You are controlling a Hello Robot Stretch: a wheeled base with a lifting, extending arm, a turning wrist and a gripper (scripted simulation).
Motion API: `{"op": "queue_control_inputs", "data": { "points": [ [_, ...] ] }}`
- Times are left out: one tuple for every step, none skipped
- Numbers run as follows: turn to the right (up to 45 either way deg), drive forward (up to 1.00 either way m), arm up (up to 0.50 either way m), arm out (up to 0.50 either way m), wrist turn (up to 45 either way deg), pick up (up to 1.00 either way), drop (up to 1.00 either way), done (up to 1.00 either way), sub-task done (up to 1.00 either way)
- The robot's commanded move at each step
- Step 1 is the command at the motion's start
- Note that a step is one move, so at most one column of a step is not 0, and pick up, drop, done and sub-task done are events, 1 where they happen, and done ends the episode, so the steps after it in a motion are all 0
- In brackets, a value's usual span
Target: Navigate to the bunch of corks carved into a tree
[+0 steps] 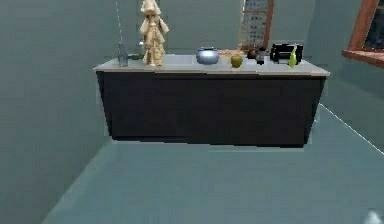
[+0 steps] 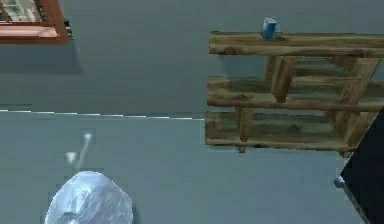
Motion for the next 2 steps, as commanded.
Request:
{"op": "queue_control_inputs", "data": {
  "points": [
    [0.0, 1.00, 0.00, 0.00, 0.0, 0.00, 0.00, 0.00, 0.00],
    [-6.0, 0.00, 0.00, 0.00, 0.0, 0.00, 0.00, 0.00, 0.00]
  ]
}}
